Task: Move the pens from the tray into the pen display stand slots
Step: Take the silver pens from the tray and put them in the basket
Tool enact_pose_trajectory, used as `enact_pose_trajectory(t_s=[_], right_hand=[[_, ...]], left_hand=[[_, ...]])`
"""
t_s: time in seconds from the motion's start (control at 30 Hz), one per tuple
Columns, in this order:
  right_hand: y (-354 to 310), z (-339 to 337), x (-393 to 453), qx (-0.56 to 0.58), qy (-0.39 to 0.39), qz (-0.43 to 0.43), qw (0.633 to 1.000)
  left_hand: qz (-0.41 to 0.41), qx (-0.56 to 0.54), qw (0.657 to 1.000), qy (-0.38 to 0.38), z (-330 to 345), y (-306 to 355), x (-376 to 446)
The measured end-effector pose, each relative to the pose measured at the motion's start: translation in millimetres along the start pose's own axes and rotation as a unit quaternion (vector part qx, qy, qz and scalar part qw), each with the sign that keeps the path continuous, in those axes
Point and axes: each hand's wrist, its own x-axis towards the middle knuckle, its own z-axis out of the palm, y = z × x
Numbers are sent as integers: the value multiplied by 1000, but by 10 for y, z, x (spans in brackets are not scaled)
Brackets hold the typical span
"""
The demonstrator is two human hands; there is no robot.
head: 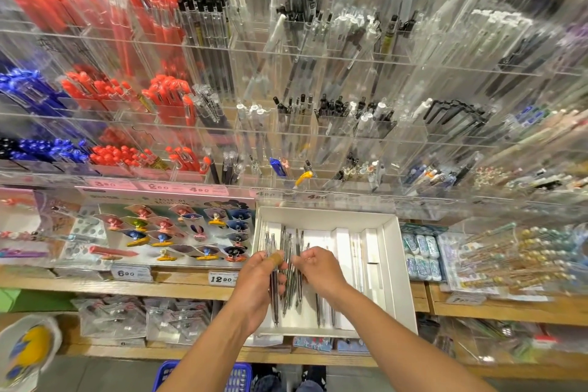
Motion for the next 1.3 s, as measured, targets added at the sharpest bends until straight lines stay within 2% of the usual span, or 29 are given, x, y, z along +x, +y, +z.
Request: enact_pose_trajectory(t_s=[0.07,0.17,0.27,0.37,0.43,0.47,0.53,0.6,0.77,1.07,1.2,1.3], right_hand=[[-85,-113,-210,57,-38,-47,997],[-128,-127,-441,69,-86,-91,990],[-149,-61,-523,67,-100,-105,987],[-85,-108,-427,106,-111,-77,985],[27,-139,-286,65,-64,-29,995],[98,-129,-196,8,-27,-3,1000],[223,-60,-35,-134,18,31,990],[273,60,59,-222,36,47,973],[258,283,155,-304,74,42,949],[179,312,164,-353,53,57,932],[120,180,122,-276,64,57,957],[98,7,-83,-230,24,-19,973]], left_hand=[[4,3,1000,-2,30,13,-11],[-8,-10,1000,-10,83,7,-27],[-20,-9,1000,-20,93,15,-38],[-33,-5,999,-8,44,12,1],[-26,-20,999,-2,23,6,18],[-26,-29,999,-3,24,11,12],[-28,-33,999,-6,27,15,-8],[-34,-34,999,-9,22,11,-32],[-43,-47,998,-6,9,-1,-86],[-55,-51,997,3,-34,-14,-95],[-56,-42,997,10,-1,-10,-91],[-50,-30,998,12,4,-35,-90]])
